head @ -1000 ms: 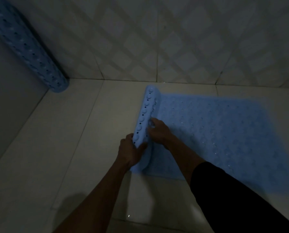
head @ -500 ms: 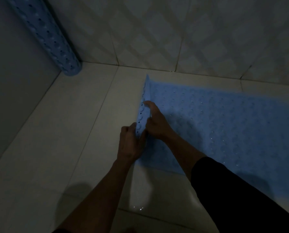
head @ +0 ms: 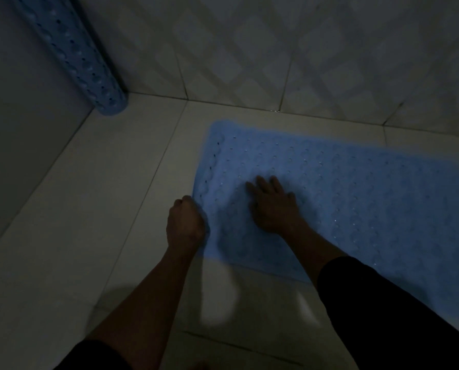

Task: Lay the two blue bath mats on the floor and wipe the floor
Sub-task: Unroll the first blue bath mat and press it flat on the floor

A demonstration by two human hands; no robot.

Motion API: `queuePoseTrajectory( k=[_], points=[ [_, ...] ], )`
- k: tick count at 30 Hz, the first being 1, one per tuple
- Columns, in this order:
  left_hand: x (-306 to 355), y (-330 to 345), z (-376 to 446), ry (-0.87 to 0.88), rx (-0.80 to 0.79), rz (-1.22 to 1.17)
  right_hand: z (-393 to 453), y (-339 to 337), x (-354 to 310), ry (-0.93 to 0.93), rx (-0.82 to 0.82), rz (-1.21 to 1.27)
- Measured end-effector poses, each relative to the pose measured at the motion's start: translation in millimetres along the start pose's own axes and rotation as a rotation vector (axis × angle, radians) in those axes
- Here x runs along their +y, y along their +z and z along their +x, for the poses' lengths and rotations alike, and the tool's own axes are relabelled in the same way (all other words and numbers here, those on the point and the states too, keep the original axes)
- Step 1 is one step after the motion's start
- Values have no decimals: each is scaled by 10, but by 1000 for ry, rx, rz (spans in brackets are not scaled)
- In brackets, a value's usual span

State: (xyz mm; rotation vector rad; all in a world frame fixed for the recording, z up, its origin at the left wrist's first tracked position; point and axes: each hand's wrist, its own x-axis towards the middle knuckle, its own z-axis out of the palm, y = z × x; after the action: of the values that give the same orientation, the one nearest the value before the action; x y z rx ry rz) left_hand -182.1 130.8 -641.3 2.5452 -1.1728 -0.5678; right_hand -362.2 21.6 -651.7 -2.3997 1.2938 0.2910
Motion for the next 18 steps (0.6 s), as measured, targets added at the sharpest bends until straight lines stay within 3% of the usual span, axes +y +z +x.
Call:
queuePoseTrajectory(
  k=[4, 10, 18],
  points=[
    [84, -23, 12, -53, 46, 152, 18, -95, 9, -16, 29, 5],
    [306, 113, 380, 392, 101, 245, 293, -209, 227, 31, 256, 1],
    [756, 502, 1283, 534, -33, 368, 803, -152, 723, 183, 276, 60]
  ],
)
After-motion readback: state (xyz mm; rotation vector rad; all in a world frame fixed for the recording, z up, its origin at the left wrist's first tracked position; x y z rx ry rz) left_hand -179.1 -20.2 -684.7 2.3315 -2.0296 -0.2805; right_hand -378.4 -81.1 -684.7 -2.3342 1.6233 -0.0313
